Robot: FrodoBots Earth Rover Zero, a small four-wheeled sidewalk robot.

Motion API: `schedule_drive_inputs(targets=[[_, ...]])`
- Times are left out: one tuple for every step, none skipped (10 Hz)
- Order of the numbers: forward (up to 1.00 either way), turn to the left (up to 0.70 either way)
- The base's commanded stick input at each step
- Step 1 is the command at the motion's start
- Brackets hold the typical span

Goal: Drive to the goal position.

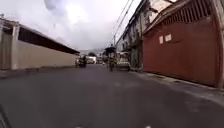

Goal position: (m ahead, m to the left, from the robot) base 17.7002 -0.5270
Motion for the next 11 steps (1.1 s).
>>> schedule_drive_inputs(targets=[[1.0,0.0],[1.0,0.0],[1.0,0.0],[1.0,0.02],[1.0,0.17],[1.0,0.36],[1.0,0.25],[1.0,0.08],[1.0,0.0],[1.0,0.0],[1.0,0.0]])
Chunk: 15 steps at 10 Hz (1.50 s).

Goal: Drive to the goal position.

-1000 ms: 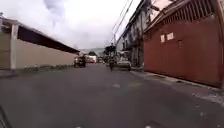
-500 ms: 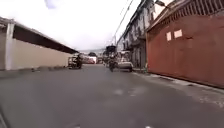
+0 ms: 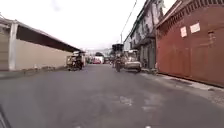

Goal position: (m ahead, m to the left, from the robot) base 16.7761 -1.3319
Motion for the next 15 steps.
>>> schedule_drive_inputs(targets=[[1.0,0.02],[1.0,0.01],[1.0,0.0],[1.0,0.0],[1.0,0.0],[1.0,0.01],[1.0,0.02],[1.0,0.03],[1.0,0.13],[1.0,0.27],[1.0,0.03],[1.0,0.02],[1.0,0.02],[1.0,0.02],[1.0,0.07]])
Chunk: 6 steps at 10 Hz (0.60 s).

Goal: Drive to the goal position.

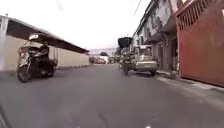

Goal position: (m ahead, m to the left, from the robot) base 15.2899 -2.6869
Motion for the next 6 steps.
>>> schedule_drive_inputs(targets=[[1.0,0.38],[1.0,0.31],[1.0,0.08],[1.0,0.01],[1.0,0.02],[1.0,0.23]])
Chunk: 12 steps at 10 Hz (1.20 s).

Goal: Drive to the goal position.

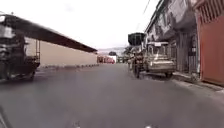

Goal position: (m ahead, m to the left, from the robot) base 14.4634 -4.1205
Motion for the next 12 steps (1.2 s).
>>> schedule_drive_inputs(targets=[[1.0,0.39],[1.0,0.33],[1.0,0.22],[1.0,0.11],[1.0,0.02],[1.0,0.0],[1.0,0.0],[1.0,0.0],[1.0,0.0],[1.0,0.0],[1.0,0.0],[1.0,0.0]])
